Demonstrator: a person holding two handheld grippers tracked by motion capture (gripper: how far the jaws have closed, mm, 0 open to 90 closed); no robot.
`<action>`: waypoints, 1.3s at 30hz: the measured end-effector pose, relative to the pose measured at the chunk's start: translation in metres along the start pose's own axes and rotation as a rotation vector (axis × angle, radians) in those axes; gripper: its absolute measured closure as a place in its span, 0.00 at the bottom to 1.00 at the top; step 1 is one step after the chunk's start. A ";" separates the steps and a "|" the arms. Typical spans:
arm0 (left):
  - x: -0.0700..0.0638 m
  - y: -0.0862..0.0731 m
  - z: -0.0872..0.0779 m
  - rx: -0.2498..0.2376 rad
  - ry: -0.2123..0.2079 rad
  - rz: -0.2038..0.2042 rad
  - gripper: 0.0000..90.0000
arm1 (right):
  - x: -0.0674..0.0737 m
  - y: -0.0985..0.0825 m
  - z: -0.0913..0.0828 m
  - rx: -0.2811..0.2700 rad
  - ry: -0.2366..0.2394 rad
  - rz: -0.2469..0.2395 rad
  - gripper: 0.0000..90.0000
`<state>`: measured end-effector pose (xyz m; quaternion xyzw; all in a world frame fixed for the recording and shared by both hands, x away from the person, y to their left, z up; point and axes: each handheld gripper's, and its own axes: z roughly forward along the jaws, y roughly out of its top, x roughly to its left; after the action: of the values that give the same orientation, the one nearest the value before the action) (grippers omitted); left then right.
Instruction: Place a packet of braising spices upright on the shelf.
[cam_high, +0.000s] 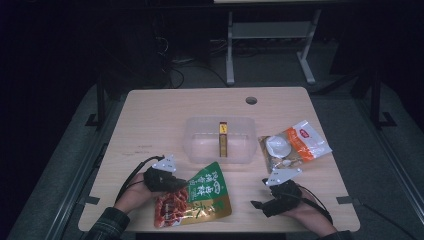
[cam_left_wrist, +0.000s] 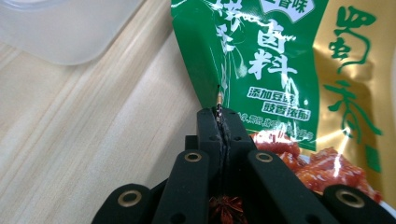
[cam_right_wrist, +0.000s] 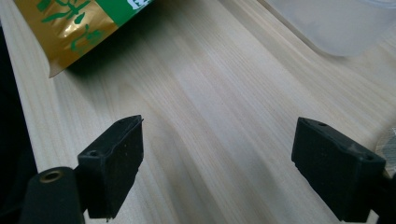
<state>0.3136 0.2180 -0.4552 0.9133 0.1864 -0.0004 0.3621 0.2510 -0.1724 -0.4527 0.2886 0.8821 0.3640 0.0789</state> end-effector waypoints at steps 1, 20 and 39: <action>0.000 0.000 -0.002 -0.012 -0.007 -0.004 0.99 | 0.000 0.000 0.000 0.001 0.001 0.001 0.18; -0.021 0.021 -0.034 -0.257 0.081 -0.080 1.00 | 0.002 0.004 -0.003 -0.041 0.098 0.027 0.15; -0.018 0.021 -0.056 -0.426 0.184 -0.177 1.00 | 0.007 0.038 0.009 -0.164 0.217 0.039 0.17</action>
<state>0.2962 0.2349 -0.3975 0.7927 0.2937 0.0903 0.5265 0.2654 -0.1419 -0.4327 0.2570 0.8470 0.4652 -0.0007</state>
